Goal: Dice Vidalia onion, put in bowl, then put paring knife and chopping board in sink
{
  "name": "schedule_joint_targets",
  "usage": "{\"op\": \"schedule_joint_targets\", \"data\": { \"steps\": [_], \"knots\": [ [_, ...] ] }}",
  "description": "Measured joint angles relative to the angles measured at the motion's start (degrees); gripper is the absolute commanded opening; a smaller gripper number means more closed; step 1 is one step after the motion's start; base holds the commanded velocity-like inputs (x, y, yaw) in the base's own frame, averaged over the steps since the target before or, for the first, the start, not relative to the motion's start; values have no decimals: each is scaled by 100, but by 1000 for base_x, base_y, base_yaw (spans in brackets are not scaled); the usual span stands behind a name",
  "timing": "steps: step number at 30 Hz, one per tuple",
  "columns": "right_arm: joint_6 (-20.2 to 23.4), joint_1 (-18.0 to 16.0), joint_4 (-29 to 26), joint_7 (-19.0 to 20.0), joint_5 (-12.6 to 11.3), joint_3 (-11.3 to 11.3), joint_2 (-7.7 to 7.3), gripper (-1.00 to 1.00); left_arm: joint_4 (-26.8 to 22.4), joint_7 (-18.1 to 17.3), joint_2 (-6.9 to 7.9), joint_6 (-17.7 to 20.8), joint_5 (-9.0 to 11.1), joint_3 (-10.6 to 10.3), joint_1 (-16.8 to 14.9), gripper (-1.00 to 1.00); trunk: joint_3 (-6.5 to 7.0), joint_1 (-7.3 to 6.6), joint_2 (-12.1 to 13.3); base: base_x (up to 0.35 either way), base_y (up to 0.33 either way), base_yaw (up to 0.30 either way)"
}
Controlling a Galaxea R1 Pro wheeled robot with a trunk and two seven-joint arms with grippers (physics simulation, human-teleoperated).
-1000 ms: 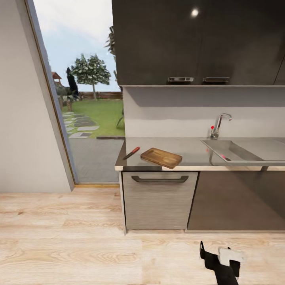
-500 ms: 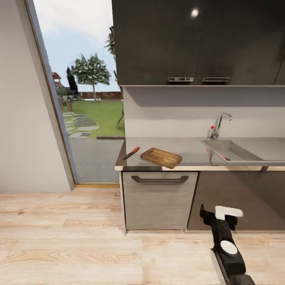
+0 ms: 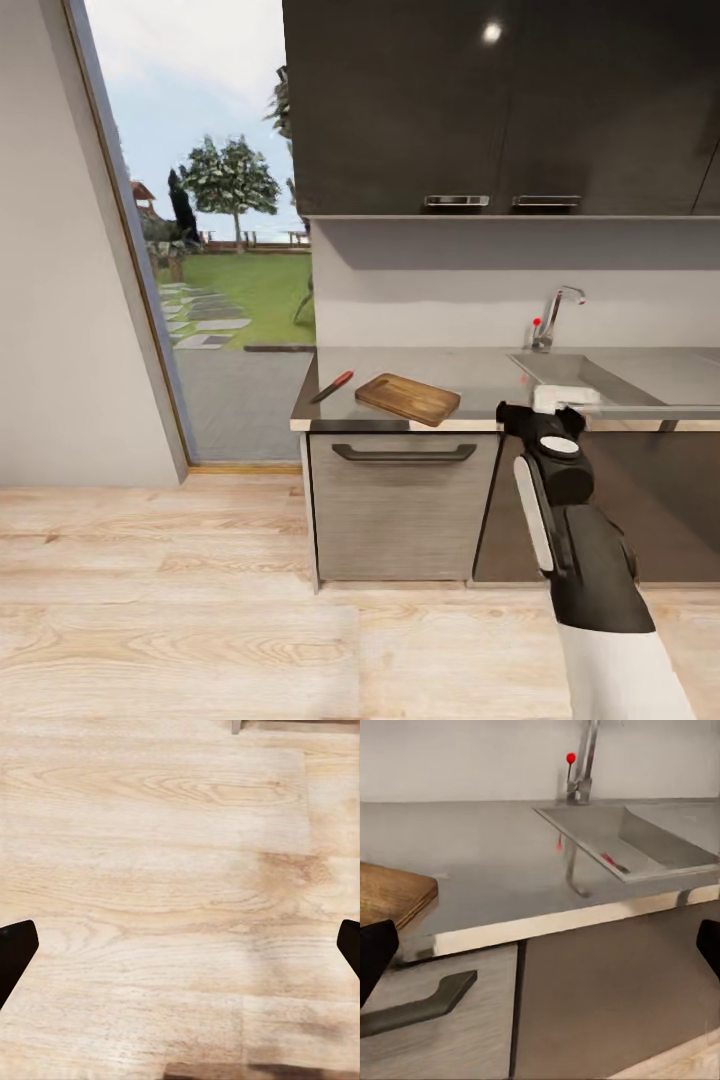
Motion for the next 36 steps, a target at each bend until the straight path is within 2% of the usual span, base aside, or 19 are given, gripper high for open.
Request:
{"op": "schedule_joint_targets", "data": {
  "steps": [1, 2, 4, 5, 6, 7, 9, 10, 12, 13, 15, 16, 18, 19, 21, 24, 28, 36],
  "knots": [
    [344, -484, 65, 9, -11, 20, 115, 100, 6, 0, 0, 0, 3, 0, 0, 100, 0, 0, 0, 0, 0, 0],
    [452, -754, 158, 16, -6, 54, 181, 100, 8, 0, 0, 1, 4, 0, 0, 100, 0, 0, 0, 0, 0, 0],
    [521, -1001, 316, 20, -7, 105, 244, 100, 9, 0, 2, 1, 4, 1, 0, 100, 0, 0, 0, 0, 0, 0],
    [562, -1250, 548, 17, -10, 163, 290, 100, 9, 0, 4, 1, 4, 4, 0, 100, 0, 0, 0, 0, 0, 0],
    [592, -1656, 1042, 17, -15, 231, 337, 100, 8, 0, 8, 0, 4, 6, 0, 100, 1, 0, 1, 0, 0, 0],
    [596, -1829, 1262, 18, -7, 247, 348, 100, 6, 0, 14, 1, 5, 5, -1, 100, 0, 0, 0, 0, 0, 0],
    [567, -2513, 2258, 22, -13, 282, 384, 100, 5, -6, 38, 1, 3, 15, -1, 100, 0, 0, 0, 0, 0, 0],
    [358, -3257, 3476, 37, -37, 294, 411, 100, 5, -12, 50, 1, 0, 21, -1, 100, 0, 1, 1, 0, 0, 0],
    [-187, -4145, 5001, 44, -17, 299, 424, 100, 4, -14, 55, 1, -2, 24, 0, 100, 1, 0, 0, 0, 0, 0],
    [-354, -4353, 5348, 46, -17, 298, 426, 100, 4, -15, 56, 1, -2, 23, 0, 100, 0, 0, 0, 0, 0, 0],
    [-874, -5008, 6410, 52, -17, 293, 430, 100, 4, -15, 57, 1, 0, 24, 1, 100, 0, 0, -1, 0, 0, 0],
    [-1019, -5238, 6723, 56, -25, 288, 433, 100, 4, -14, 55, 1, 2, 21, 1, 100, 0, 0, -1, 0, 0, 0],
    [-1146, -5446, 6984, 69, -52, 279, 453, 100, 6, -13, 53, 1, 3, 19, 0, 100, 0, 0, -1, 0, 0, 0],
    [-1211, -5547, 7110, 107, -81, 273, 531, 100, 6, -11, 49, 0, 4, 15, 0, 100, 0, 0, 0, 0, 0, 0],
    [-1245, -5611, 7192, 166, -92, 277, 658, 100, 5, -9, 43, 1, 0, 12, -1, 100, 0, 0, 0, 0, 0, 0],
    [-1255, -5640, 7278, 241, -105, 283, 737, 100, 4, -6, 37, 1, -2, 8, -2, 100, -1, 0, 0, 25, 0, 0],
    [-1254, -5651, 7370, 395, -120, 284, 782, 100, 4, -5, 35, 1, -3, 7, -1, 100, 0, -1, -1, 150, 16, 0],
    [-1249, -5645, 7541, 622, -124, 285, 768, 100, 2, -5, 34, 0, -3, 7, 0, 100, 0, -3, 0, 255, 127, 0]
  ]
}}
